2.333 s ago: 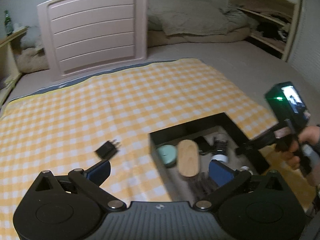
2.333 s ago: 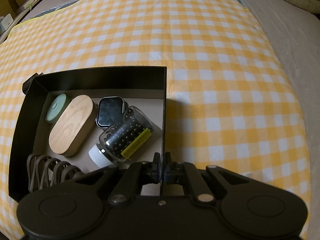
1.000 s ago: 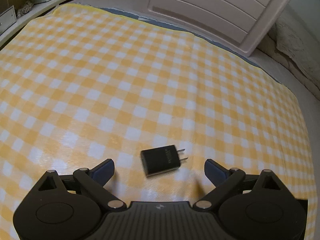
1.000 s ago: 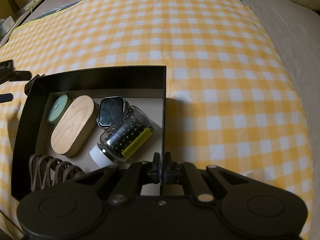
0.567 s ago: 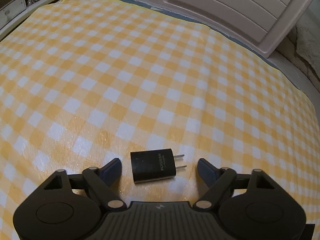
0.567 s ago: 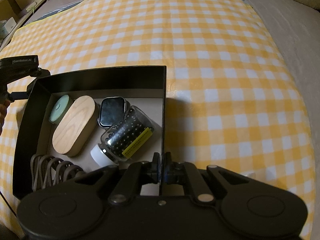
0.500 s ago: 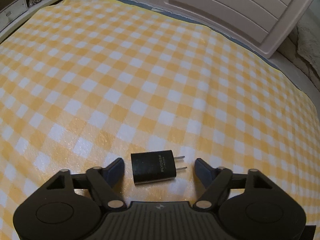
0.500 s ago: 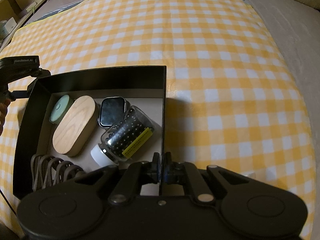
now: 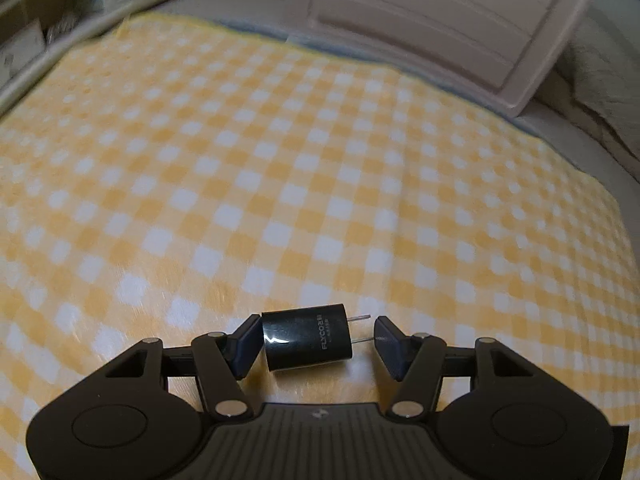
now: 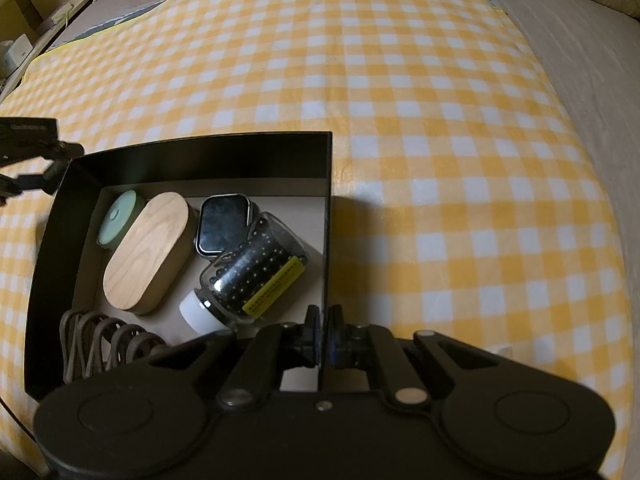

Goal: Organize rigid objects
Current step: 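Grasp the black charger with the left gripper and lift it, then carry the black charger into the black box and open the left gripper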

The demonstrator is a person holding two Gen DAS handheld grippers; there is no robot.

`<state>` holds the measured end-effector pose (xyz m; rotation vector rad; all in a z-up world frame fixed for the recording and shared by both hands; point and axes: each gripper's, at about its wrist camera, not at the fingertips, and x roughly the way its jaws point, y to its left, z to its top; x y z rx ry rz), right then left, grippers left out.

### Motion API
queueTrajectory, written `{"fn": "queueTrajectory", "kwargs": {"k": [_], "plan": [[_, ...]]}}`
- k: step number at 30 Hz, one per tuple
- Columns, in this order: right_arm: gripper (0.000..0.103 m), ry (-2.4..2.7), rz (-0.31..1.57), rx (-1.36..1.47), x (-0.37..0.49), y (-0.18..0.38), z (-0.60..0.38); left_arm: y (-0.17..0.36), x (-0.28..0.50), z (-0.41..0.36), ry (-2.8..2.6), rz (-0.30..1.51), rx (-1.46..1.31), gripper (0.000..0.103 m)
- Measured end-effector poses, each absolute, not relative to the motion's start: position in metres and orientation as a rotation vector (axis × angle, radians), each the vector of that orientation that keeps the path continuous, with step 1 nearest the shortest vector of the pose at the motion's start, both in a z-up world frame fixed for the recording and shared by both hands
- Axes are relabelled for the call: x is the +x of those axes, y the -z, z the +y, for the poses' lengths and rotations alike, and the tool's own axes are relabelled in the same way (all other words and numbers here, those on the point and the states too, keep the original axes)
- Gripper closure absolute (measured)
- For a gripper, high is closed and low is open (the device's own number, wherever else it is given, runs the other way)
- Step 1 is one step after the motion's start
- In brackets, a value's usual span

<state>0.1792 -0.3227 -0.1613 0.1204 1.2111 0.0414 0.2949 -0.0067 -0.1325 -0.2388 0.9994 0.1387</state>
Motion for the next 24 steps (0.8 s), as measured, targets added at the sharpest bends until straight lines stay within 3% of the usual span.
{"fn": "queueTrajectory", "kwargs": {"k": [24], "plan": [[0.099,-0.036,1.215,0.094,0.185,0.171,-0.311,0.037,0.197,-0.041,0.121,0.732,-0.018,0.042]]}}
